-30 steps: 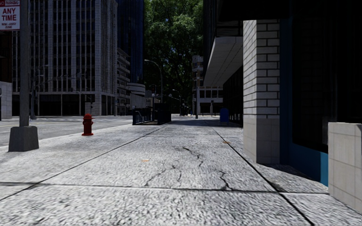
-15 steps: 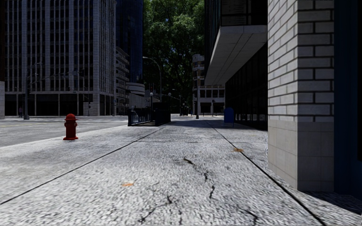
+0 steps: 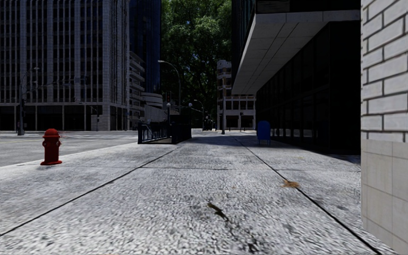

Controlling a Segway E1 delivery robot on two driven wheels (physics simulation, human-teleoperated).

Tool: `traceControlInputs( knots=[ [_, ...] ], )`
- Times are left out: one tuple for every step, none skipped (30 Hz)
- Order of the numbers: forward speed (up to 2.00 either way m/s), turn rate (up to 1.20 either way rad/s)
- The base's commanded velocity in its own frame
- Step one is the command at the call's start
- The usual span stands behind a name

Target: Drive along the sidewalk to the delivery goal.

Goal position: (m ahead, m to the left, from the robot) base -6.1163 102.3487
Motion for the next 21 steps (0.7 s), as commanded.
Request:
traceControlInputs(
  knots=[
    [2.0, -0.18],
    [2.0, -0.18],
    [2.0, -0.19],
    [2.0, -0.2],
    [2.0, -0.2],
    [2.0, -0.2],
    [2.0, -0.2],
    [2.0, -0.2],
    [2.0, -0.2],
    [2.0, -0.2],
    [2.0, -0.2],
    [2.0, -0.2],
    [2.0, -0.2],
    [2.0, -0.2],
    [2.0, -0.2],
    [2.0, -0.2],
    [2.0, -0.2],
    [2.0, -0.2],
    [2.0, -0.2],
    [2.0, -0.2],
    [2.0, -0.18]
  ],
)
